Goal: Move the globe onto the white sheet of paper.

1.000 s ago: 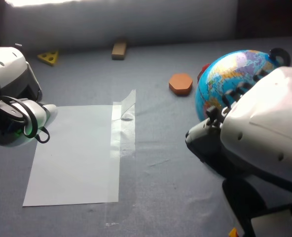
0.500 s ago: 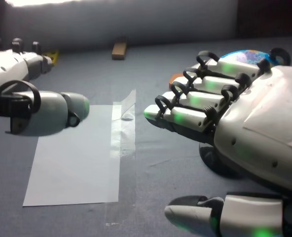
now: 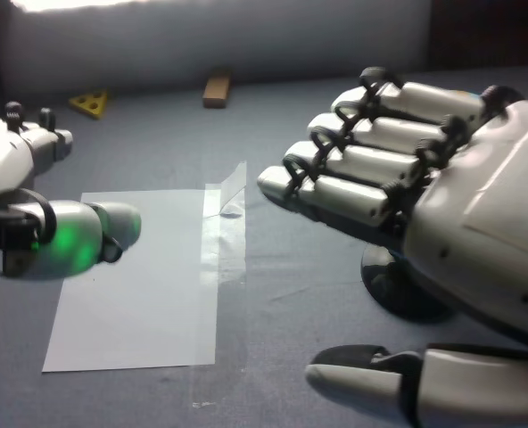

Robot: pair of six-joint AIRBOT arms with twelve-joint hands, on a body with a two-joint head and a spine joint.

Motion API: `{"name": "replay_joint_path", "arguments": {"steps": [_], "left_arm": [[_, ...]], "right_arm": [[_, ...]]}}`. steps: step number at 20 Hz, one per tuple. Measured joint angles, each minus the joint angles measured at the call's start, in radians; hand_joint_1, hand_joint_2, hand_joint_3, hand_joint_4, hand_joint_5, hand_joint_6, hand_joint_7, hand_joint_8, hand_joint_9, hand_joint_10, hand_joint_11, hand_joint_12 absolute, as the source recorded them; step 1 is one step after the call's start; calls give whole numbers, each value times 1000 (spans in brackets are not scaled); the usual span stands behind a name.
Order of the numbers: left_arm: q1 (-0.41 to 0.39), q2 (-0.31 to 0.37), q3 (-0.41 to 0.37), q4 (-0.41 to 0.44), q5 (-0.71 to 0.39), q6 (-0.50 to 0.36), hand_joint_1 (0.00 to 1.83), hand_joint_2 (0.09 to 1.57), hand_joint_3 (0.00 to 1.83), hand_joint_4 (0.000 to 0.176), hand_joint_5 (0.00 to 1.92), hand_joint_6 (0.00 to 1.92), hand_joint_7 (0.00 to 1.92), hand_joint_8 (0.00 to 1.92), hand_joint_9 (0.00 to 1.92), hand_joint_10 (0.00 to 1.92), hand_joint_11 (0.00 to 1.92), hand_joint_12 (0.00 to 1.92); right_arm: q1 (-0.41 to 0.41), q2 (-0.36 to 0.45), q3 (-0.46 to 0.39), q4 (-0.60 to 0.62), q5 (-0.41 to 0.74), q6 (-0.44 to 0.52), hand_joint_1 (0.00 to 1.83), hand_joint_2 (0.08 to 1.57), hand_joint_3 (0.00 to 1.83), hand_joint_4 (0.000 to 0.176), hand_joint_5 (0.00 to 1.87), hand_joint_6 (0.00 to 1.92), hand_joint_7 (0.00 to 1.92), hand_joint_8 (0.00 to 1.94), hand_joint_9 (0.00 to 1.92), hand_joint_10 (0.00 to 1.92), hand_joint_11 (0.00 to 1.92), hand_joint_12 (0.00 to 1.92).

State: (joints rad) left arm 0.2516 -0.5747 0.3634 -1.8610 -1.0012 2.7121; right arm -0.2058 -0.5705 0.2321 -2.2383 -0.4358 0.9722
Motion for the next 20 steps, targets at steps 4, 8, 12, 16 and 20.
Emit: {"name": "replay_joint_path", "arguments": {"steps": [4,8,12,16,20], "left_arm": [[91,3,-1,117,97,-134,0,1176,8,0,89,2,64,1,40,2,5,18],[239,-7,-4,310,151,-386,0,1176,7,0,91,2,64,1,42,2,5,20],[462,-31,-3,600,192,-716,0,1177,6,0,92,2,65,1,42,2,7,22],[641,-82,-4,804,101,-950,0,1176,5,0,92,2,66,1,43,2,7,24],[745,-102,29,1055,30,-1091,0,1177,4,0,93,2,67,1,44,2,8,27]], "right_arm": [[-91,68,44,-570,10,490,104,1147,0,0,205,3,228,1,161,8,0,366],[-100,86,129,-739,51,734,104,1148,0,0,207,2,215,1,154,3,0,304],[-98,102,182,-739,78,812,105,1150,1,0,205,1,214,1,153,2,0,288],[-99,117,185,-739,68,876,95,1150,1,0,207,4,214,0,162,6,0,272],[-98,145,233,-739,40,958,93,1150,1,0,219,8,215,1,164,6,0,265]]}}
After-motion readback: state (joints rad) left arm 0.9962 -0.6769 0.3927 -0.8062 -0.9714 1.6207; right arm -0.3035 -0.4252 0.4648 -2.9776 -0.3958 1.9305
